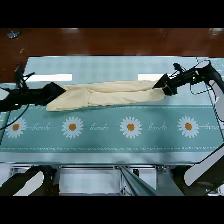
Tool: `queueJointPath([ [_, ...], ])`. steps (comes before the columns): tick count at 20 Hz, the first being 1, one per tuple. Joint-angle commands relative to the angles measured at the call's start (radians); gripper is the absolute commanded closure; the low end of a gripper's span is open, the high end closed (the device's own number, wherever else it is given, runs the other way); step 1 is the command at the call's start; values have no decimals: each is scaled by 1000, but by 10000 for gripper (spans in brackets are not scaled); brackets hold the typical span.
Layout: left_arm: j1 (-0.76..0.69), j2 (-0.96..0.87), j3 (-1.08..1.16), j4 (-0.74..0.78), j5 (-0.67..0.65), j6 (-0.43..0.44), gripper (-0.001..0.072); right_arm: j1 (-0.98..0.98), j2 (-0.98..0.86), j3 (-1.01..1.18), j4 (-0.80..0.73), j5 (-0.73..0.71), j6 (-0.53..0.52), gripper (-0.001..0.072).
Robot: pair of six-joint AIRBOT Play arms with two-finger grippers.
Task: Fold the shirts.
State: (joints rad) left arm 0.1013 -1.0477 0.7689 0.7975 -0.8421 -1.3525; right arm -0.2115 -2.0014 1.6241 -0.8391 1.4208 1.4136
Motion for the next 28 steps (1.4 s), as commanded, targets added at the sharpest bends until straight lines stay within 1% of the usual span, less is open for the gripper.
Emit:
queueJointPath([
  [1,-143,-48,5,-76,63,6,221,34,-3,36,27,52,1,687],
  [2,-168,-79,27,-105,56,16,673,26,20,48,8,80,-3,694],
  [4,-229,-138,93,-172,53,127,677,6,112,45,-94,95,5,694],
  [5,-274,-174,142,-182,54,165,678,-2,177,31,-152,94,8,694],
  [6,-322,-213,197,-181,61,184,678,-14,249,2,-180,89,8,694],
  [8,-437,-320,324,-156,120,192,679,-31,402,-89,-194,51,-9,694],
  [9,-491,-381,387,-131,145,177,680,-30,486,-145,-206,39,-25,694],
  [11,-595,-527,531,-67,148,86,680,-22,638,-245,-235,35,-46,694],
  [13,-691,-680,680,-16,113,-12,680,-21,764,-328,-237,23,-46,694],
  [17,-839,-928,927,-12,41,-210,680,-21,899,-394,-235,21,-33,694],
  [19,-899,-1007,1011,-13,18,-277,680,-21,929,-394,-210,13,-27,694],
  [22,-954,-1080,1100,-97,-47,-286,679,-21,937,-394,-167,16,-27,693],
  [24,-935,-1079,1135,-95,-79,-280,679,-21,937,-394,-152,16,-27,693],
  [26,-846,-1055,1166,-94,-143,-280,679,-21,937,-394,-127,18,-27,693],
  [28,-713,-1003,1170,-90,-226,-280,679,11,936,-394,-121,10,-27,694],
])
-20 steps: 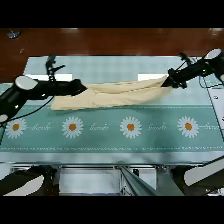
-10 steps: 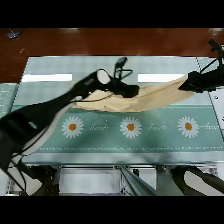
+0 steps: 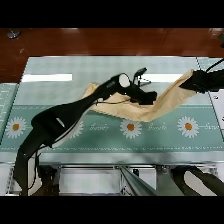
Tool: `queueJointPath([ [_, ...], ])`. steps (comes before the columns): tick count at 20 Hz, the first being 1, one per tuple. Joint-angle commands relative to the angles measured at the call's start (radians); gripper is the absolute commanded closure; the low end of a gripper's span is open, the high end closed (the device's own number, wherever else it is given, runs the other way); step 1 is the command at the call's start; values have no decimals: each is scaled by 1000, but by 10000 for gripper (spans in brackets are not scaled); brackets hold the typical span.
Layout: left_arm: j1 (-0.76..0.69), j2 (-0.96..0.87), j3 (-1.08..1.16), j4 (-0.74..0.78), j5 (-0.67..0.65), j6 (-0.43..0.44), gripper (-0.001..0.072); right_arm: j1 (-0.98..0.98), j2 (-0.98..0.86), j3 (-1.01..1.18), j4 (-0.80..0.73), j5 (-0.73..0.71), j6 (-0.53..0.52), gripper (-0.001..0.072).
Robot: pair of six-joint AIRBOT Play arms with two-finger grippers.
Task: Fold the shirts.
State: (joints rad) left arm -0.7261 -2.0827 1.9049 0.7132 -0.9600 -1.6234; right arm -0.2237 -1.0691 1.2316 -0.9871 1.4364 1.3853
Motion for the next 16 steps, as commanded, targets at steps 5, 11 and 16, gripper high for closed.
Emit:
queueJointPath([
  [5,457,266,21,229,-404,41,678,258,-79,20,29,-125,70,694],
  [11,742,923,-608,311,-92,131,678,536,-386,271,48,-184,155,693],
  [16,781,1477,-1252,237,28,108,678,711,-697,575,71,-188,210,693],
])
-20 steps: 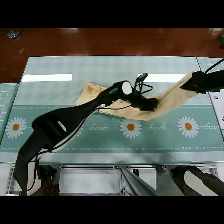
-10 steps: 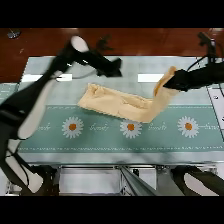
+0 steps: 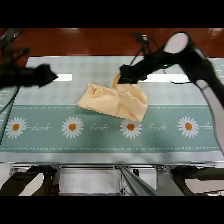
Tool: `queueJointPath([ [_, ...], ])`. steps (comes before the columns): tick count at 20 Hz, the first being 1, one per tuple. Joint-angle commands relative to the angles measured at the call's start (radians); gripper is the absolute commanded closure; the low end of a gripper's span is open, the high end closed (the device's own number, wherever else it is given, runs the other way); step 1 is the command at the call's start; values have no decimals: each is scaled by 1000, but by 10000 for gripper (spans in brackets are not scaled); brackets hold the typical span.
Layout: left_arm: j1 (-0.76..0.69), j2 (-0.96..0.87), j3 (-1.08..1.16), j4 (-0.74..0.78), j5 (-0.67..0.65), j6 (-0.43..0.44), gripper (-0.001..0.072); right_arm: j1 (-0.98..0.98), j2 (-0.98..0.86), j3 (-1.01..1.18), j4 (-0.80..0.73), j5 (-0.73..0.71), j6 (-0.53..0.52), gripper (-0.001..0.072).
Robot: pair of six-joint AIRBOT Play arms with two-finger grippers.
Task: Fold the shirts.
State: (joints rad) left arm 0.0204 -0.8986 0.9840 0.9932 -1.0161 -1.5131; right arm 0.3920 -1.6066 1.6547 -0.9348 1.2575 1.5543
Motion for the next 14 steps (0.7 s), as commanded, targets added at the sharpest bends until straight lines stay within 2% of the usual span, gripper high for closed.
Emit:
queueJointPath([
  [1,34,377,-431,-95,88,-2,677,124,-224,211,27,-11,53,693],
  [4,34,529,-621,-177,108,-2,678,185,-386,341,99,-52,72,691],
  [5,34,548,-654,-187,113,-2,678,198,-432,377,129,-76,79,598],
  [6,34,550,-668,-187,116,-2,678,204,-463,397,161,-98,84,384],
  [7,34,543,-670,-187,117,-2,678,203,-481,398,227,-111,66,61],
  [9,35,534,-670,-187,127,-2,678,172,-475,398,317,-91,1,76],
  [11,35,533,-670,-187,130,-2,677,87,-421,398,349,-24,-3,77],
  [14,34,533,-670,-187,126,-2,678,-124,-277,398,333,212,-42,77],
])
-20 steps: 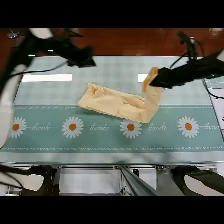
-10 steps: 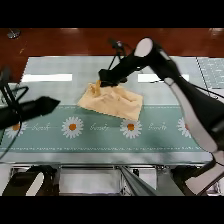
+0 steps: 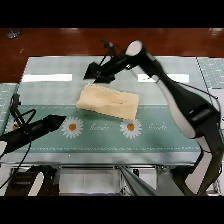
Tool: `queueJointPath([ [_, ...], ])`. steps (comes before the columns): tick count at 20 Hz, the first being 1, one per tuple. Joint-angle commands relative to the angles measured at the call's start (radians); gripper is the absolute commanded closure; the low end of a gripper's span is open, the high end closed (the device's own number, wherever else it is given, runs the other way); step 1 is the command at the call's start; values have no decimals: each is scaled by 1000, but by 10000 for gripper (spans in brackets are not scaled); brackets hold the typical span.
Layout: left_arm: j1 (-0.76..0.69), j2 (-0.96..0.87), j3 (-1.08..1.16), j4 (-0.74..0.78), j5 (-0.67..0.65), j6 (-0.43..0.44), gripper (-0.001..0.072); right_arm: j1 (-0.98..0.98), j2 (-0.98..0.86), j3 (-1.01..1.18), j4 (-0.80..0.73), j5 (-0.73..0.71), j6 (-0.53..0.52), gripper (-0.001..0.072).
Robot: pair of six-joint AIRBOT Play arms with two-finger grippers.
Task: Fold the shirts.
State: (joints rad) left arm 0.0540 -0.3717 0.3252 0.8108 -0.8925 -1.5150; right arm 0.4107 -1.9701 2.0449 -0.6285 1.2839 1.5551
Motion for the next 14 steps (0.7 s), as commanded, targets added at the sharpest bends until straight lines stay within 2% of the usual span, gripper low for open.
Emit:
queueJointPath([
  [1,1,6,-11,-5,2,0,678,-212,144,6,-25,273,-69,77],
  [3,1,6,-11,-4,3,0,678,-330,295,-68,-286,381,-98,77],
  [4,1,6,-11,-4,3,1,678,-377,388,-165,-446,370,-96,76],
  [5,1,6,-11,-4,3,4,677,-414,481,-299,-537,299,-77,76],
  [6,1,6,-11,-4,3,4,677,-450,584,-479,-560,184,-53,76],
  [8,1,3,-12,-4,3,4,677,-479,763,-863,-545,-74,13,76],
  [10,1,-6,-13,-4,3,4,678,-469,850,-1183,-415,-298,46,76],
  [12,1,-26,-13,-4,5,4,677,-448,806,-1339,-181,-389,-42,77],
  [14,0,-53,-13,-4,6,3,678,-402,692,-1344,-33,-371,-143,77],
])
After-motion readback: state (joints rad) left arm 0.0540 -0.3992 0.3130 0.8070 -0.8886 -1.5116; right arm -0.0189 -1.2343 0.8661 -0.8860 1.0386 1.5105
